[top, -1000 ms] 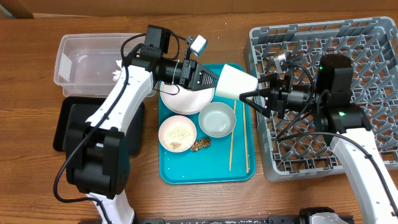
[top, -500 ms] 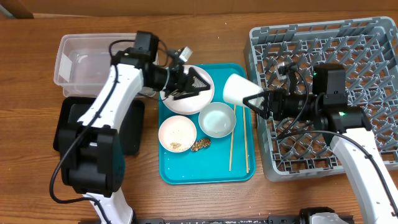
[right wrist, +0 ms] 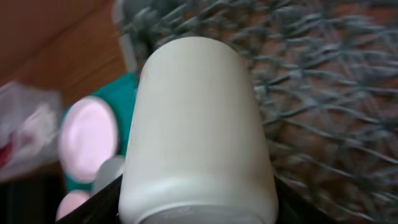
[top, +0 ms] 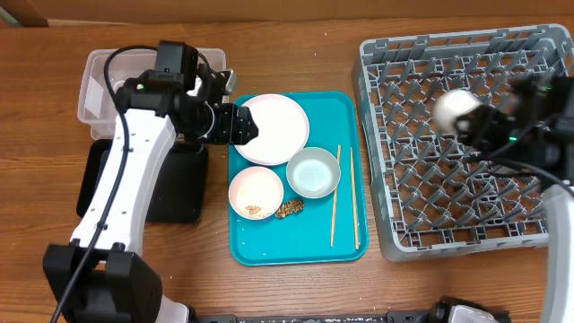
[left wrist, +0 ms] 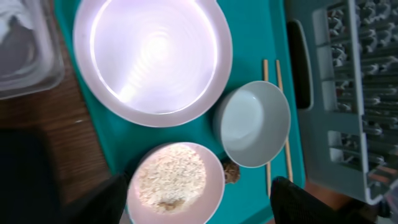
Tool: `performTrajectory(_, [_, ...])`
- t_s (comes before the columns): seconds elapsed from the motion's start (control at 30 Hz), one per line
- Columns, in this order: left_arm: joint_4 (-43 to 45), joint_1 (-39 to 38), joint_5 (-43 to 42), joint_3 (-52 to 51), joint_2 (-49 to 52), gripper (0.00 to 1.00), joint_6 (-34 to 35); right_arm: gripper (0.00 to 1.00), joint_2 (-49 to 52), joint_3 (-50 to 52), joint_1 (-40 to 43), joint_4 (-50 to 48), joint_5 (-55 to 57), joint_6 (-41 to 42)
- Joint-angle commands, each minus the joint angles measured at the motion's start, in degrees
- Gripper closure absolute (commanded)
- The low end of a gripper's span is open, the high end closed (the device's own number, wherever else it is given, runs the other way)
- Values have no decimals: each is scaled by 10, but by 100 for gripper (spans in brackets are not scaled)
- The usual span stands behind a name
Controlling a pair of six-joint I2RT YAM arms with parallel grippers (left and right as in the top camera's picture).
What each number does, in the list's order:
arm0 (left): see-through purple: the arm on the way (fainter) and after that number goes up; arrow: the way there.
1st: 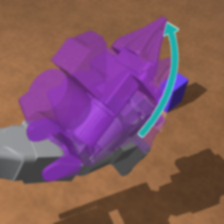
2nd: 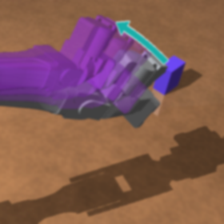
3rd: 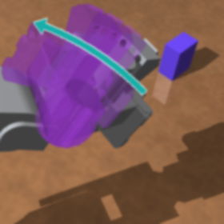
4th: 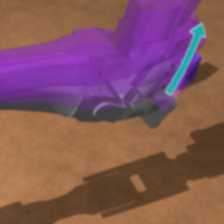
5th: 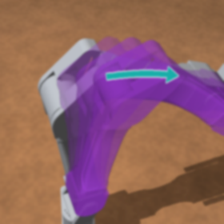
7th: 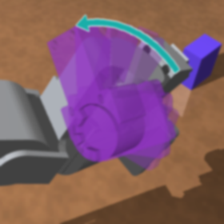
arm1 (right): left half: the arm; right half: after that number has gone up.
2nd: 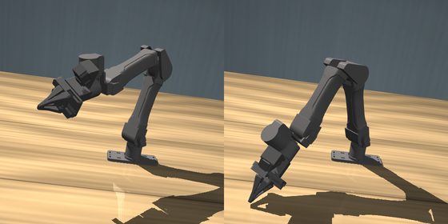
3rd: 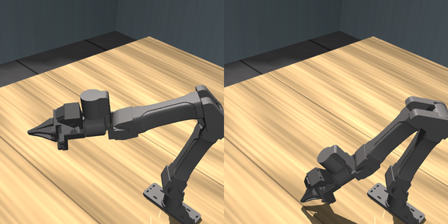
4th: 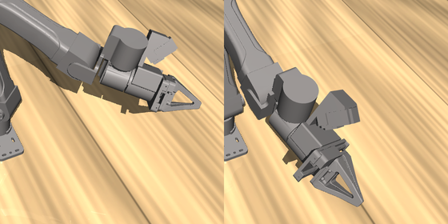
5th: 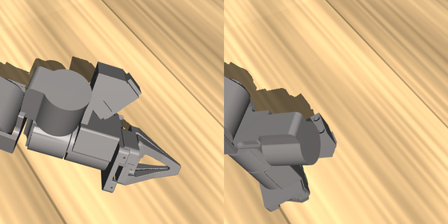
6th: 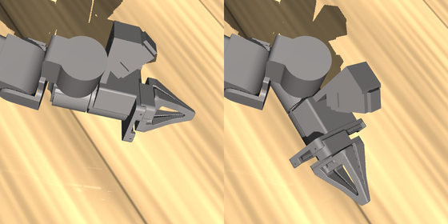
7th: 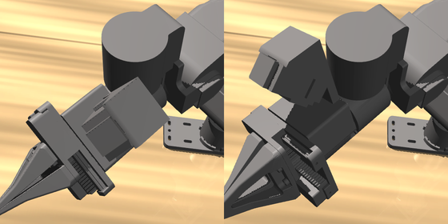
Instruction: Sort waste into correct bins and load items into the dishwasher
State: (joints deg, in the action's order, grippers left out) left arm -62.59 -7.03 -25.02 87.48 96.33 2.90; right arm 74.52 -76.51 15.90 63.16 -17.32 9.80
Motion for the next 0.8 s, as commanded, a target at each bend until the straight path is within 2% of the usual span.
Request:
performTrajectory(0.0, [0, -1, 47, 8, -4, 24, 10, 71, 7, -14, 67, 31, 129, 30])
performTrajectory(0.3, [0, -1, 46, 8, -5, 24, 10, 72, 75, -41, 226, 74, 143, 40])
performTrajectory(0.47, [0, -1, 46, 8, -5, 24, 16, 71, 118, -41, 246, 73, 143, 39])
performTrajectory(0.53, [0, -1, 46, 8, -5, 24, 16, 68, 135, -41, 246, 73, 143, 39])
performTrajectory(0.6, [0, -1, 46, 8, -5, 24, 16, 55, 149, -41, 246, 75, 143, 39])
performTrajectory(0.67, [0, -1, 46, 8, -5, 24, 16, 30, 157, -41, 246, 76, 143, 39])
performTrajectory(0.77, [0, -1, 46, 8, -5, 21, 16, 3, 159, -41, 246, 75, 135, 39])
